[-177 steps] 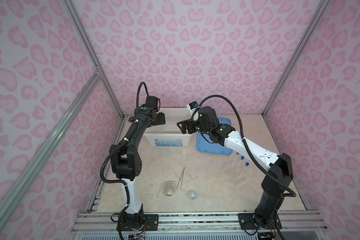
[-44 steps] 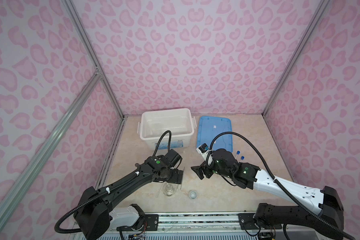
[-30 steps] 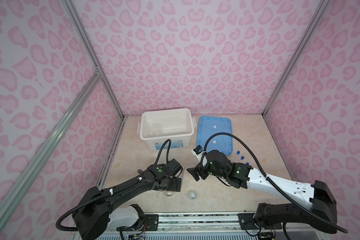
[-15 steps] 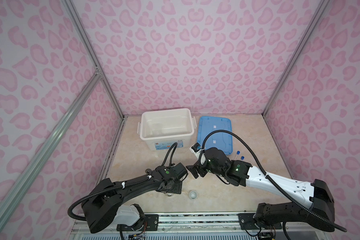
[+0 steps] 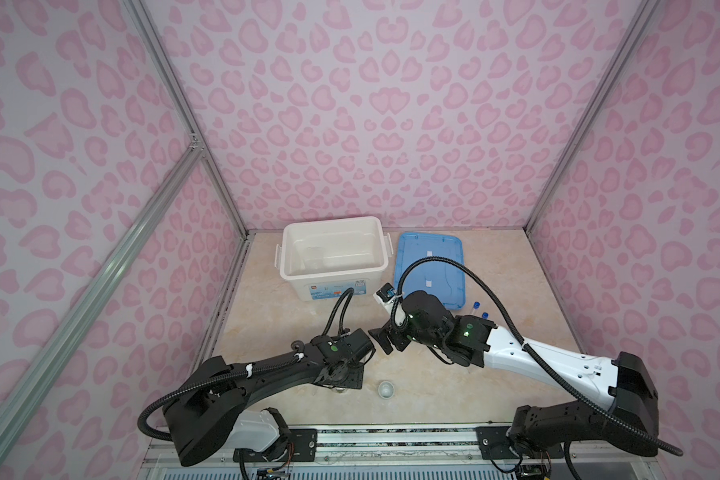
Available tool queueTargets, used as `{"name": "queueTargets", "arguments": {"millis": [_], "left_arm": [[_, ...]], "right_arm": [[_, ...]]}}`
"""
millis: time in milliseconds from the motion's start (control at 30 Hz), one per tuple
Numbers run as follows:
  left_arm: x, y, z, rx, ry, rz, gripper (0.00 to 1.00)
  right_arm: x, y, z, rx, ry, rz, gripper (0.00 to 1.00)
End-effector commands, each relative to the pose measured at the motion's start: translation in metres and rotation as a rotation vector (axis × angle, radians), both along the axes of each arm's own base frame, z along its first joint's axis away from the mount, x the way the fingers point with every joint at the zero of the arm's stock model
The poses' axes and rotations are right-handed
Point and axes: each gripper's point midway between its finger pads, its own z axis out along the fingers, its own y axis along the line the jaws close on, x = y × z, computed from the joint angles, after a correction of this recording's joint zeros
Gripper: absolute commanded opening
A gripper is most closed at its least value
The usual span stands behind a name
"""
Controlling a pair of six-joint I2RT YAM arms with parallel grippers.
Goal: Organize the chemistry lab equipment
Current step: 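Close the left gripper around the glass flask neck, then lift the glass flask and carry it over the white bin with the left gripper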
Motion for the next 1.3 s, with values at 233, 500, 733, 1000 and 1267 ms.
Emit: {"name": "queueTargets", "arguments": {"millis": [233, 500, 733, 1000, 1267], "left_arm": [[0.004, -0.008, -0.002, -0.033, -0.011, 0.003, 0.81], [0.010, -0.007, 0.011, -0.039, -0.041, 0.014, 0.69], [0.016, 0.000, 0.030, -0.103, -0.069, 0.047, 0.69], [0.040, 0.010, 0.082, -0.180, -0.159, 0.066, 0.69], [0.103, 0.035, 0.179, -0.186, -0.321, 0.060, 0.69]], "right_arm": [[0.000, -0.006, -0.002, -0.038, -0.011, 0.001, 0.99], [0.001, -0.011, 0.003, -0.019, -0.032, -0.025, 0.98], [0.004, -0.024, 0.024, 0.023, -0.111, -0.056, 0.98], [0.005, -0.025, 0.049, 0.115, -0.163, -0.078, 0.99], [0.021, -0.009, 0.091, 0.208, -0.216, -0.100, 0.98]]}}
